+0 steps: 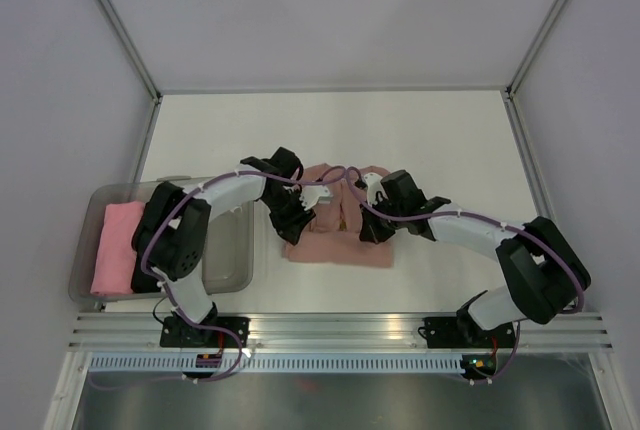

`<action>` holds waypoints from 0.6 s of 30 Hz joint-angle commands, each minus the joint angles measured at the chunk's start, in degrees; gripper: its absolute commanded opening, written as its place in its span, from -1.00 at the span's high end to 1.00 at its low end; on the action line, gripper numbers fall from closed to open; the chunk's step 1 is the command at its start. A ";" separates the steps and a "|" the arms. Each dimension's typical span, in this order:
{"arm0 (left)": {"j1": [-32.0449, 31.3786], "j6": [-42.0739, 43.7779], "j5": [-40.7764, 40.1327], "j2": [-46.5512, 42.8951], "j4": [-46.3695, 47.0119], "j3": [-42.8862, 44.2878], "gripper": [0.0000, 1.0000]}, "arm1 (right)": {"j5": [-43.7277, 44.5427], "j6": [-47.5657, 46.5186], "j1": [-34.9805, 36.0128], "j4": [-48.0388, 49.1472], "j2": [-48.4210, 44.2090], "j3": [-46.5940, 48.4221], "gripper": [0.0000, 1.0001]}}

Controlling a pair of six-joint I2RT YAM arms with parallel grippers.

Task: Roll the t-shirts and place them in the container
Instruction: Roll the tshirt

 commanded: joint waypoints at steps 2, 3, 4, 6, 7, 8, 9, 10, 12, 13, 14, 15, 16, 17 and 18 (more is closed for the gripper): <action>0.07 5.81 -1.44 -7.21 1.71 1.05 -0.06 | 0.55 1.60 -0.51 -0.83 2.63 3.34 0.99; -0.02 7.56 -1.09 -8.71 1.71 1.05 -0.08 | 0.47 1.78 -0.51 -0.74 2.80 3.34 0.99; -0.02 8.44 -0.39 -9.94 1.79 1.05 -0.11 | 0.38 1.87 -0.51 -0.39 2.89 3.34 0.99; -0.19 10.55 -0.29 -12.58 1.71 0.97 -0.15 | 0.38 2.13 -0.60 -0.30 2.89 3.17 0.99; -0.37 10.91 -0.64 -14.68 1.79 0.71 -0.15 | 0.12 2.13 -0.60 -0.39 2.89 3.17 0.99; -0.46 11.44 -0.99 -15.83 1.71 0.53 -0.15 | 0.03 2.13 -0.51 -0.39 2.80 2.99 0.99; -0.89 11.96 -1.34 -16.80 1.71 -0.08 -0.16 | 0.03 2.13 -0.51 -0.30 2.63 2.82 0.99; -1.33 12.14 -1.96 -18.81 1.88 -0.52 -0.16 | 0.11 2.22 -0.51 -0.13 2.54 2.64 0.99; -3.87 13.28 -2.23 -21.45 2.49 -3.93 -0.16 | 0.20 2.39 -0.60 0.05 2.63 2.38 0.99; -5.36 13.81 -3.27 -25.12 4.85 -6.04 -0.16 | 0.20 2.57 -0.60 0.05 2.80 2.29 0.99; -7.29 14.08 -4.85 -26.90 6.96 -8.59 -0.20 | 0.38 2.57 -0.60 0.23 3.24 2.20 0.99; -11.75 13.73 -7.21 -28.66 10.20 -14.53 -0.23 | 0.47 2.66 -0.51 0.32 3.50 2.20 0.99; -14.06 13.81 -12.46 -30.85 13.02 -17.46 -0.25 | 0.55 2.66 -0.60 0.32 3.77 2.29 0.99; -16.08 13.64 -14.77 -31.39 17.83 -20.01 -0.29 | 0.64 2.66 -0.51 0.40 3.77 2.20 0.99; -18.97 13.03 -16.53 -31.49 19.79 -23.61 -0.29 | 0.56 2.57 -0.51 0.58 3.77 2.11 0.99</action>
